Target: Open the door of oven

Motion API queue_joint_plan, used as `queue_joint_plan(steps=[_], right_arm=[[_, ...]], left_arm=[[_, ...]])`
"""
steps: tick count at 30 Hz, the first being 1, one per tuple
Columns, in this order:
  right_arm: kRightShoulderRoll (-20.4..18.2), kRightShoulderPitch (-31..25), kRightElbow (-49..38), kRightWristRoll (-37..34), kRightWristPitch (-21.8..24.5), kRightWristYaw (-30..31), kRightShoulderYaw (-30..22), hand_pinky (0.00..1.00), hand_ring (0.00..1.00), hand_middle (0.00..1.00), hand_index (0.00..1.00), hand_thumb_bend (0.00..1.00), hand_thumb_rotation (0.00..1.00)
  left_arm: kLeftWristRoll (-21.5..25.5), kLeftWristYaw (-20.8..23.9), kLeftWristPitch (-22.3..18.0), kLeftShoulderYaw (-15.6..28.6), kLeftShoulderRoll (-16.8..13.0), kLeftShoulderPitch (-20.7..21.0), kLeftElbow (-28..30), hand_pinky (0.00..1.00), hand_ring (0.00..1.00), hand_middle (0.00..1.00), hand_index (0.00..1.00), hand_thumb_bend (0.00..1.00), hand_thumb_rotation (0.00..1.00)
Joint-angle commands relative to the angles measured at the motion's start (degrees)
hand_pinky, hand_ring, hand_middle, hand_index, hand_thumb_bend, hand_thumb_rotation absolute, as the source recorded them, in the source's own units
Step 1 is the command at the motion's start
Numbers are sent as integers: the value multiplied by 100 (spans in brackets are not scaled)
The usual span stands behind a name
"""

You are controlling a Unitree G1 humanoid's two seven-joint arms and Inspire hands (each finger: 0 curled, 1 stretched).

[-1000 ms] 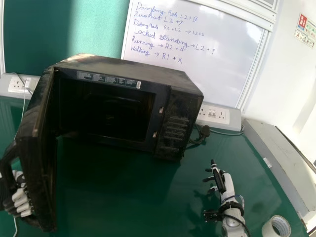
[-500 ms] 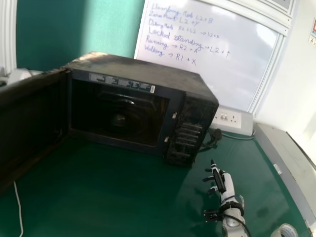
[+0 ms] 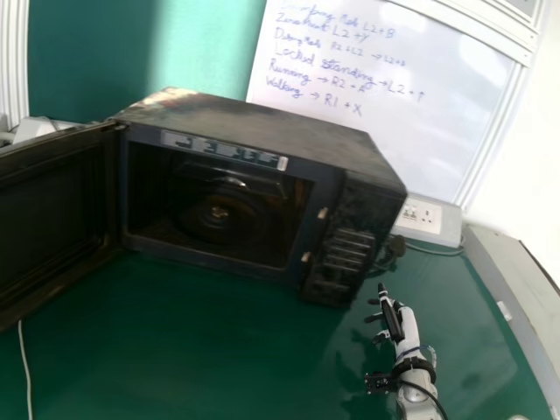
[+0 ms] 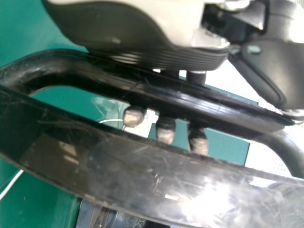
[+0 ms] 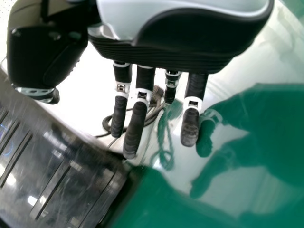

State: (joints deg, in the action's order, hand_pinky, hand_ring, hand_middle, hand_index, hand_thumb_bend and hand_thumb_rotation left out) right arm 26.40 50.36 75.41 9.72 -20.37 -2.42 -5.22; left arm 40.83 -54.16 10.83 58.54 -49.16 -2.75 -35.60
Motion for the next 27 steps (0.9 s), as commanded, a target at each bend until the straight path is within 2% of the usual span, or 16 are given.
queue_joint_plan(steps=[1,3,5,10,12,14,16,17,19,21,24,27], right_arm=[[56,-39,44,24,-14,-17,4,20,24,36,61,74,80],[61,-31,51,59,27,-59,34,20,24,36,61,75,81],[53,-24,51,52,37,-59,35,20,24,36,61,75,82],[46,-28,46,32,3,-45,30,20,23,35,60,75,81],[45,-28,48,10,11,-19,12,21,24,35,60,74,81],[36,-23,47,-30,4,20,-22,21,23,35,61,74,80],[39,-27,51,-10,-10,-1,-9,20,23,36,60,74,80],[39,-28,53,0,-9,-16,-3,20,23,36,61,74,80],[39,-26,55,4,15,-28,-2,19,23,36,61,74,80],[45,-23,61,23,47,-44,13,19,23,36,61,74,81],[42,-27,62,-12,59,-2,-17,20,23,36,61,75,81],[46,-21,56,-15,45,16,-17,20,23,36,61,75,80]], left_arm=[[340,195,-99,396,-225,294,-166,1,2,3,4,65,60],[295,225,-311,375,-148,431,-314,1,3,4,5,65,63],[210,367,-552,355,-66,566,-446,3,5,8,10,69,65],[184,141,-951,340,-70,899,-1113,13,18,26,32,76,73],[192,28,-1149,298,-104,1033,-1410,17,24,34,40,80,73],[282,26,-1074,234,-57,1203,-1566,20,28,38,42,81,72],[311,-88,-1023,125,-29,1347,-1798,26,37,44,44,81,73],[256,-38,-1084,46,2,1386,-1867,28,42,48,46,81,75],[71,233,-1242,-144,104,1367,-1782,32,52,58,50,86,81],[5,321,-1325,-254,188,1340,-1684,40,61,66,54,90,85],[88,357,-1204,-285,236,1370,-1711,44,65,75,59,93,83],[163,218,-1031,-337,246,1377,-1675,50,68,77,62,92,84]])
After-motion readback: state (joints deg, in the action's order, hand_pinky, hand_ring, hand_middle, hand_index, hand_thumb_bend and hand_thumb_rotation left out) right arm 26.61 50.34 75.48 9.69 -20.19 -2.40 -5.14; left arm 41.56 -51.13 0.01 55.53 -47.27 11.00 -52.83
